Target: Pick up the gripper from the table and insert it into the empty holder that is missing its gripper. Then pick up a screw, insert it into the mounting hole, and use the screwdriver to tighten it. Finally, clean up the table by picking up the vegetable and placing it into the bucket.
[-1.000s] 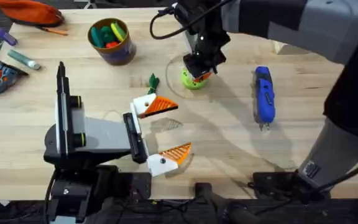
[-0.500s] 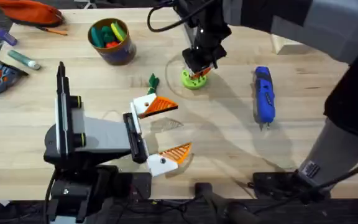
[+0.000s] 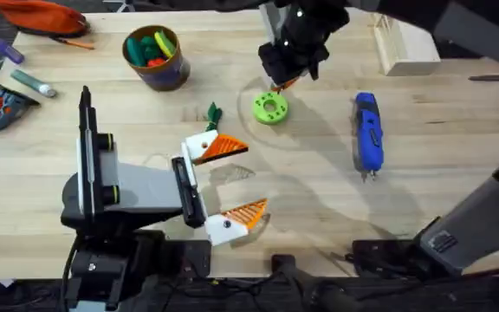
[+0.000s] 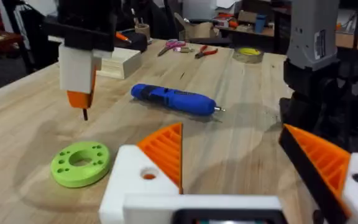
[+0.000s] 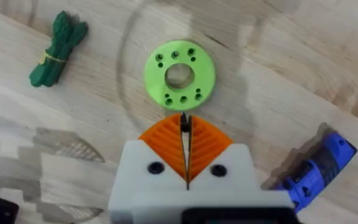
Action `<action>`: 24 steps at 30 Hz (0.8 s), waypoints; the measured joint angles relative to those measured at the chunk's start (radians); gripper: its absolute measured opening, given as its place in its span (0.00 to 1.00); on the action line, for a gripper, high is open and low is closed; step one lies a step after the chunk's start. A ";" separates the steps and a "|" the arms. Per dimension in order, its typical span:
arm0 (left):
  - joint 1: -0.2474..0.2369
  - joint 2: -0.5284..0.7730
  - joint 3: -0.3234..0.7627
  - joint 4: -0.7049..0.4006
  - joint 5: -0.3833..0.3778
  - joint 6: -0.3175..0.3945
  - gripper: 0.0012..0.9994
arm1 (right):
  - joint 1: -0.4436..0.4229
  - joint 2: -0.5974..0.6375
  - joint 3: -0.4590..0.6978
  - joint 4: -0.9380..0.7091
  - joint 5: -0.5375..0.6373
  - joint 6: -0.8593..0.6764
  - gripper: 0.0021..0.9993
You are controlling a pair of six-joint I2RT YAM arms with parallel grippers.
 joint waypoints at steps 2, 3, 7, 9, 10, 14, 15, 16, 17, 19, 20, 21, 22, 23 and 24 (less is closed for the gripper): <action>0.000 0.000 0.000 0.000 0.000 0.000 0.99 | -0.001 -0.012 0.000 -0.006 0.000 0.000 0.00; 0.000 0.000 0.000 0.000 0.000 0.000 0.99 | -0.002 -0.017 0.000 -0.008 0.000 0.000 0.00; 0.000 0.000 0.000 0.000 0.000 0.000 0.99 | -0.011 -0.042 0.000 -0.034 0.000 0.000 0.00; 0.000 0.000 0.000 0.000 0.000 0.000 0.99 | -0.023 -0.064 0.000 -0.060 0.000 0.000 0.00; 0.000 0.000 0.000 0.000 0.000 0.000 0.99 | -0.030 -0.075 0.000 -0.073 0.000 0.000 0.00; 0.000 0.000 0.000 0.000 0.000 0.000 0.99 | -0.055 -0.115 0.000 -0.113 0.001 -0.005 0.00; 0.000 0.000 0.000 0.000 0.000 0.000 0.99 | -0.057 -0.121 0.000 -0.118 0.002 -0.006 0.00; 0.000 0.000 0.000 0.000 0.000 0.000 0.99 | -0.057 -0.127 0.000 -0.122 0.004 -0.008 0.00; 0.000 0.000 0.000 0.000 0.000 0.000 0.99 | -0.056 -0.132 0.000 -0.125 0.005 -0.013 0.00; 0.000 0.000 0.000 0.000 0.000 0.000 0.99 | -0.048 -0.141 0.000 -0.134 0.007 -0.027 0.00; 0.000 0.000 0.000 0.000 0.000 0.000 0.99 | -0.043 -0.146 0.000 -0.137 0.008 -0.034 0.00; 0.000 0.000 0.000 0.000 0.000 0.000 0.99 | -0.036 -0.152 0.000 -0.140 0.008 -0.043 0.00; 0.000 0.000 0.000 0.000 0.000 0.000 0.99 | -0.026 -0.160 0.000 -0.140 0.008 -0.049 0.00; 0.000 0.000 0.000 0.000 0.000 0.000 0.99 | -0.015 -0.170 0.000 -0.140 0.009 -0.054 0.00; 0.000 0.000 0.000 0.000 0.000 0.000 0.99 | -0.003 -0.181 0.000 -0.141 0.009 -0.061 0.00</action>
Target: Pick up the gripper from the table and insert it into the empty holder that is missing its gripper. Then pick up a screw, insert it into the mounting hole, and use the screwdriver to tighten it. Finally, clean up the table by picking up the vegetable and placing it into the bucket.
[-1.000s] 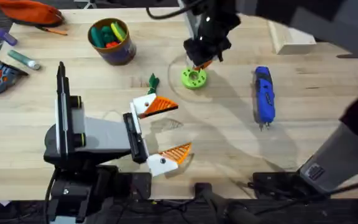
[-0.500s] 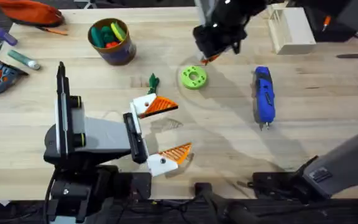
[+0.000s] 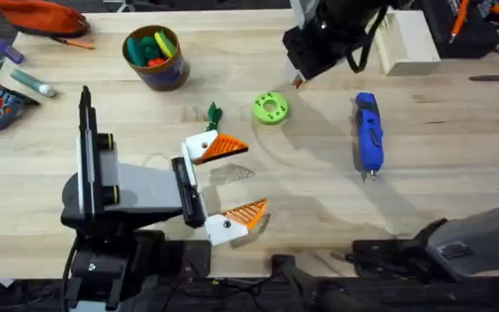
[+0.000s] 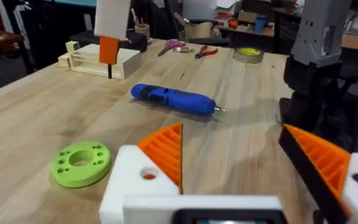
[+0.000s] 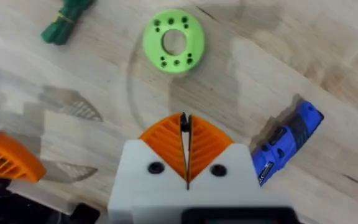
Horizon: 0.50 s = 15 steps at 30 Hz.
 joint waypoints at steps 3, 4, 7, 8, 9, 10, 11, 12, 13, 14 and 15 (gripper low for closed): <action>0.000 0.000 0.000 0.000 0.000 0.000 0.99 | 0.037 -0.036 0.012 -0.032 0.002 -0.019 0.00; 0.000 0.000 0.000 0.000 0.000 0.000 0.99 | 0.049 -0.043 0.027 -0.059 0.002 -0.023 0.00; 0.000 0.000 0.000 0.000 0.000 0.000 0.99 | 0.080 -0.052 0.103 -0.149 0.002 -0.040 0.00; 0.000 0.000 0.000 0.000 0.000 0.000 0.99 | 0.088 -0.054 0.128 -0.171 0.002 -0.044 0.00; 0.000 0.000 0.000 0.000 0.000 0.000 0.99 | 0.096 -0.054 0.153 -0.190 0.002 -0.047 0.00; 0.000 0.000 0.000 0.000 0.000 0.000 0.99 | 0.103 -0.054 0.177 -0.205 0.002 -0.050 0.00; 0.000 0.000 0.000 0.000 0.000 0.000 0.99 | 0.110 -0.054 0.200 -0.219 0.002 -0.052 0.00; 0.000 0.000 0.000 0.000 0.000 0.000 0.99 | 0.133 -0.054 0.261 -0.257 0.003 -0.059 0.00; 0.000 0.000 0.000 0.000 0.000 0.000 0.99 | 0.143 -0.054 0.276 -0.263 0.003 -0.059 0.00; 0.000 0.000 0.000 0.000 0.000 0.000 0.99 | 0.153 -0.054 0.287 -0.266 0.003 -0.060 0.00; 0.000 0.000 0.000 0.000 0.000 0.000 0.99 | 0.165 -0.054 0.295 -0.269 0.003 -0.060 0.00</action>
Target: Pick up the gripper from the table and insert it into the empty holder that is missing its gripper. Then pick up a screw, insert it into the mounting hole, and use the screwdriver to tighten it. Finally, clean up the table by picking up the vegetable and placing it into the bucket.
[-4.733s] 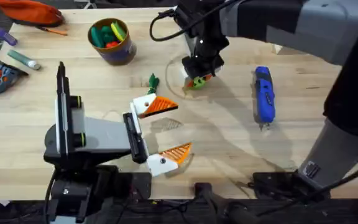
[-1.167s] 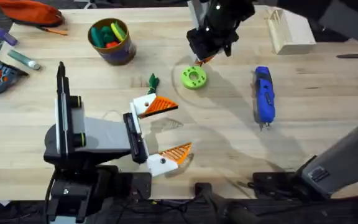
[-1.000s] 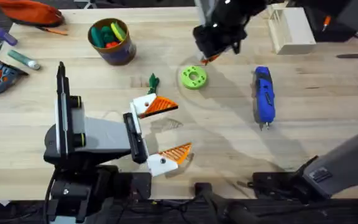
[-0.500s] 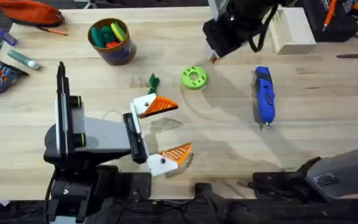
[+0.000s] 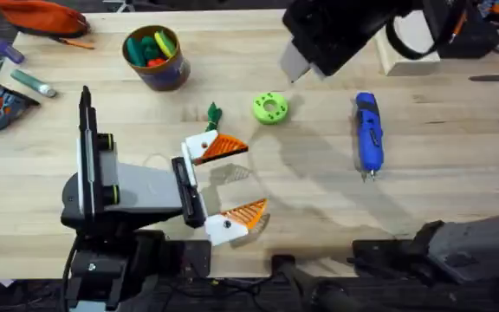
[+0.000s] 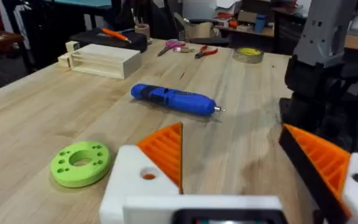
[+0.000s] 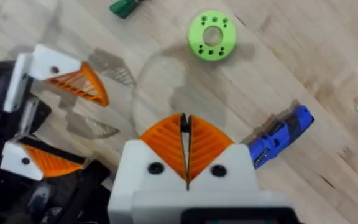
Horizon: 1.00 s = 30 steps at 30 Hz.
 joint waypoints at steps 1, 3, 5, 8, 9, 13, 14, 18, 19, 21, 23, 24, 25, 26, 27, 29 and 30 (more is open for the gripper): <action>0.000 0.000 0.000 0.000 0.000 0.000 0.99 | 0.014 0.000 0.005 -0.003 0.000 0.000 0.00; 0.000 0.000 0.000 0.000 0.000 0.000 0.99 | 0.041 0.000 0.006 -0.003 0.000 -0.001 0.00; 0.000 0.000 0.000 0.000 0.000 0.000 0.99 | 0.075 0.000 0.006 -0.003 0.000 -0.007 0.00; 0.000 0.000 0.000 0.000 0.000 0.000 0.99 | 0.128 0.000 0.007 -0.003 0.000 -0.015 0.00; 0.000 0.000 0.000 0.000 0.000 0.000 0.99 | 0.145 0.000 0.010 -0.002 0.000 -0.018 0.00; 0.000 0.000 0.000 0.000 0.000 0.000 0.99 | 0.204 0.002 0.043 -0.002 0.000 -0.027 0.00; 0.000 0.000 0.000 0.000 0.000 0.000 0.99 | 0.215 0.004 0.052 -0.002 0.000 -0.029 0.00; 0.000 0.000 0.000 0.000 0.000 0.000 0.99 | 0.248 0.032 0.090 -0.006 0.000 -0.044 0.00; 0.000 0.000 0.000 0.000 0.000 0.000 0.99 | 0.252 0.044 0.100 -0.009 0.000 -0.050 0.00; 0.000 0.000 0.000 0.000 0.000 0.000 0.99 | 0.265 0.073 0.121 -0.015 0.001 -0.059 0.00; 0.000 0.000 0.000 0.000 0.000 0.000 0.99 | 0.278 0.100 0.143 -0.022 0.003 -0.067 0.00; 0.000 0.000 0.000 0.000 0.000 0.000 0.99 | 0.285 0.112 0.153 -0.024 0.003 -0.070 0.00; 0.000 0.000 0.000 0.000 0.000 0.000 0.99 | 0.291 0.123 0.161 -0.027 0.003 -0.074 0.00; 0.000 0.000 0.000 0.000 0.000 0.000 0.99 | 0.296 0.133 0.167 -0.029 0.003 -0.077 0.00; 0.000 0.000 0.000 0.000 0.000 0.000 0.99 | 0.301 0.140 0.171 -0.033 0.003 -0.079 0.00; 0.000 0.000 0.000 0.000 0.000 0.000 0.99 | 0.308 0.151 0.174 -0.038 0.003 -0.081 0.00; 0.000 0.000 0.000 0.000 0.000 0.000 0.99 | 0.311 0.156 0.175 -0.038 0.003 -0.082 0.00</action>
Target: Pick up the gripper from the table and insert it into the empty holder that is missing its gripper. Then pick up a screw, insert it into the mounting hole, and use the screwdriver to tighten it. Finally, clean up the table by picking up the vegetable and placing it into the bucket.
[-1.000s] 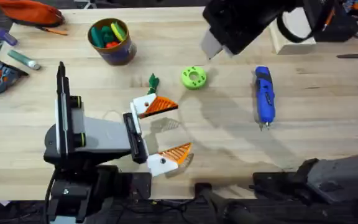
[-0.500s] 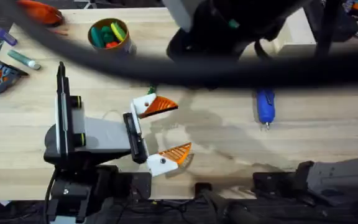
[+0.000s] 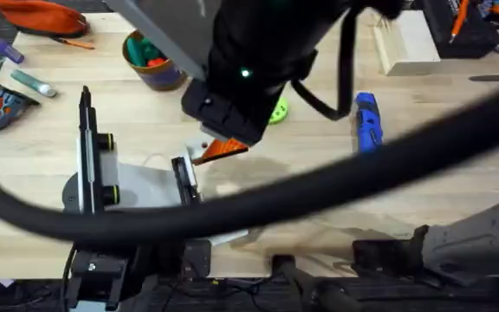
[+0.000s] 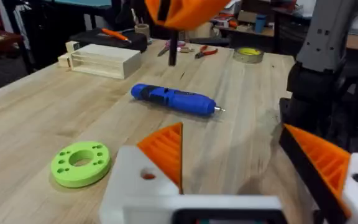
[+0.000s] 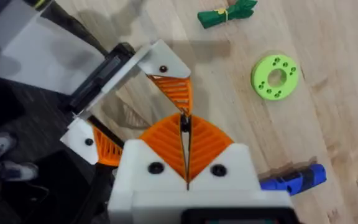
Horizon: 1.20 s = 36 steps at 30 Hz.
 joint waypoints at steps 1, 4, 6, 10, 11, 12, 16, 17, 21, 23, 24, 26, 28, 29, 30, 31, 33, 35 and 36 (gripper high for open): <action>0.000 0.000 0.000 0.000 0.000 0.000 0.99 | 0.003 0.003 0.001 0.000 0.000 0.000 0.00; 0.000 0.000 0.000 0.000 0.000 0.000 0.99 | 0.010 0.011 0.001 0.004 0.000 -0.004 0.00; 0.000 0.000 0.000 0.000 0.000 0.000 0.99 | 0.018 0.015 0.003 0.017 0.000 -0.007 0.00; 0.000 0.000 0.000 0.000 0.000 0.000 0.99 | 0.026 0.022 0.005 0.027 0.000 -0.011 0.00; 0.000 0.000 0.000 0.000 0.000 0.000 0.99 | 0.026 0.024 0.005 0.028 0.000 -0.012 0.00; 0.000 0.000 0.000 0.000 0.000 0.000 0.99 | 0.026 0.027 0.005 0.030 0.000 -0.014 0.00; 0.000 0.000 0.000 0.000 0.000 0.000 0.99 | 0.029 0.036 0.005 0.049 0.000 -0.015 0.00; 0.000 0.000 0.000 0.000 0.000 0.000 0.99 | 0.030 0.037 0.005 0.051 0.000 -0.015 0.00; 0.000 0.000 0.000 0.000 0.000 0.000 0.99 | 0.040 0.039 0.005 0.051 0.000 -0.019 0.00; 0.000 0.000 0.000 0.000 0.000 0.000 0.99 | 0.041 0.043 0.005 0.051 -0.001 -0.021 0.00; 0.000 0.000 0.000 0.000 0.000 0.000 0.99 | 0.041 0.047 0.005 0.052 0.000 -0.022 0.00; 0.000 0.000 0.000 0.000 0.000 0.000 0.99 | 0.041 0.056 0.005 0.053 0.000 -0.022 0.00; 0.000 0.000 0.000 0.000 0.000 0.000 0.99 | 0.041 0.064 0.005 0.057 0.000 -0.022 0.00; 0.000 0.000 0.000 0.000 0.000 0.000 0.99 | 0.041 0.067 0.005 0.061 0.000 -0.023 0.00; 0.000 0.000 0.000 0.000 0.000 0.000 0.99 | 0.041 0.069 0.005 0.066 -0.001 -0.023 0.00; 0.000 0.000 0.000 0.000 0.000 0.000 0.99 | 0.041 0.071 0.005 0.071 0.000 -0.023 0.00; 0.000 0.000 0.000 0.000 0.000 0.000 0.99 | 0.041 0.072 0.005 0.076 0.000 -0.023 0.00; 0.000 0.000 0.000 0.000 0.000 0.000 0.99 | 0.041 0.072 0.005 0.076 0.000 -0.024 0.00; 0.000 0.000 0.000 0.000 0.000 0.000 0.99 | 0.041 0.072 0.005 0.076 0.000 -0.025 0.00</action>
